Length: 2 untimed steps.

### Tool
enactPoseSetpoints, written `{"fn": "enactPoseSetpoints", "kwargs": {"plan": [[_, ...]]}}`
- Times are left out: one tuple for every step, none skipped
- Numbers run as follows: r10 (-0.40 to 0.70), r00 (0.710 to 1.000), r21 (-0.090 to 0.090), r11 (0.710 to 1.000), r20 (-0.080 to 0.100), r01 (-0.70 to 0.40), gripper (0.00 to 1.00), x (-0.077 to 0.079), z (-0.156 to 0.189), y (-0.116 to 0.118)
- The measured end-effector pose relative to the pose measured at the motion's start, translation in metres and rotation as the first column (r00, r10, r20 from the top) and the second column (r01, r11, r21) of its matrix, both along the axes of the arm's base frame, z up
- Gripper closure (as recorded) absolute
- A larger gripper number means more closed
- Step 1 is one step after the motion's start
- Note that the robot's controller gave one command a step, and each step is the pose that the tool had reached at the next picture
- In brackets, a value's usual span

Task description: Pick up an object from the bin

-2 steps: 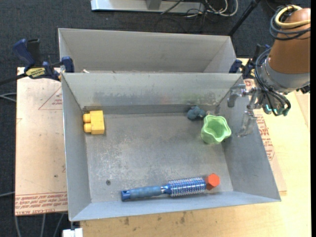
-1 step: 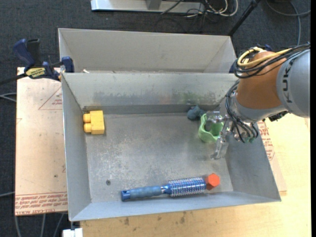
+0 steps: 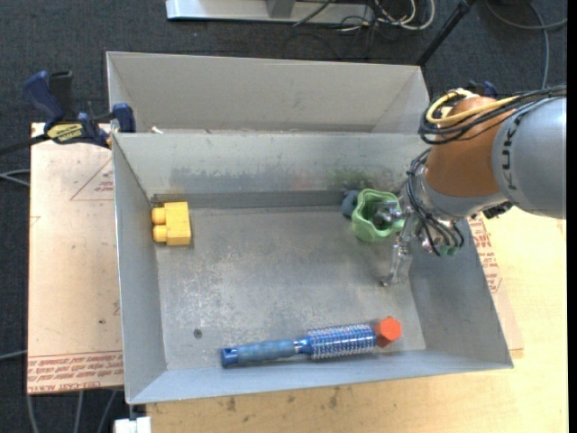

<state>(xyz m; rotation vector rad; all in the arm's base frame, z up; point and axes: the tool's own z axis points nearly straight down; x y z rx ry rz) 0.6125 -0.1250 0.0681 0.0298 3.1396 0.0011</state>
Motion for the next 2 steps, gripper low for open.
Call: {"fn": "enactPoseSetpoints", "kwargs": {"plan": [[0.002, 1.0, -0.001, 1.0, 0.007, -0.002, 1.0, 0.002, 0.005, 0.0], [-0.025, 1.0, -0.001, 1.0, 0.009, 0.025, 1.0, -0.022, 0.145, 0.011]]}}
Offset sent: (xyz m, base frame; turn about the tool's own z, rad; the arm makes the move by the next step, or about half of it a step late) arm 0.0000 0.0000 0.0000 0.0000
